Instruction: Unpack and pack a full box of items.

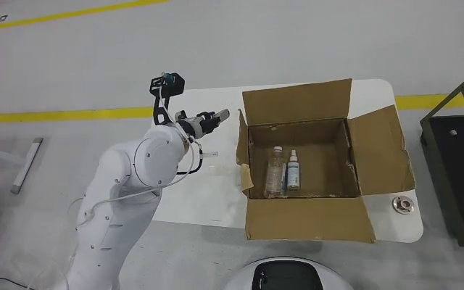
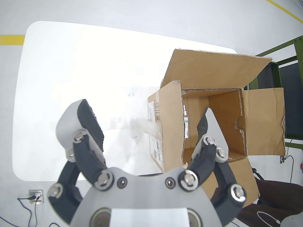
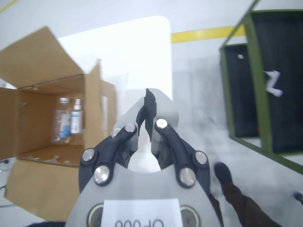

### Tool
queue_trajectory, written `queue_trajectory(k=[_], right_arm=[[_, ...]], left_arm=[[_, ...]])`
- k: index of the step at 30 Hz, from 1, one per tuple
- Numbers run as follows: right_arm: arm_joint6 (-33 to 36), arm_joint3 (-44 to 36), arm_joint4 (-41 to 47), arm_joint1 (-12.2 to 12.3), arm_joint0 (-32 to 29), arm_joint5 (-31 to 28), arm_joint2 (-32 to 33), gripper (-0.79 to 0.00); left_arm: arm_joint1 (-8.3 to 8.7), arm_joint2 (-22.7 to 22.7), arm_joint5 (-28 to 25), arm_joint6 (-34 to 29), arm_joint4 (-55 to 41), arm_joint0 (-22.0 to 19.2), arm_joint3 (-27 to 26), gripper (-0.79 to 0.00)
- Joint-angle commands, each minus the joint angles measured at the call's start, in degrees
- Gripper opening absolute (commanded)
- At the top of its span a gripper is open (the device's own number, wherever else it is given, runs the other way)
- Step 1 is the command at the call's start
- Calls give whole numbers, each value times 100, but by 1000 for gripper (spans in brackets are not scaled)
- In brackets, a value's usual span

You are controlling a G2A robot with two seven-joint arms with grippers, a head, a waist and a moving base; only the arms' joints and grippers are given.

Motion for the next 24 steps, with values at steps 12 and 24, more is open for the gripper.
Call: queue_trajectory(k=[12,24], right_arm=[[633,175,98,98,-1737,-1390,107,-785],[522,651,-198,237,-1477,-1437,-1148,-486]], left_arm=[[0,0,0,0,0,0,0,0],[0,0,0,0,0,0,0,0]])
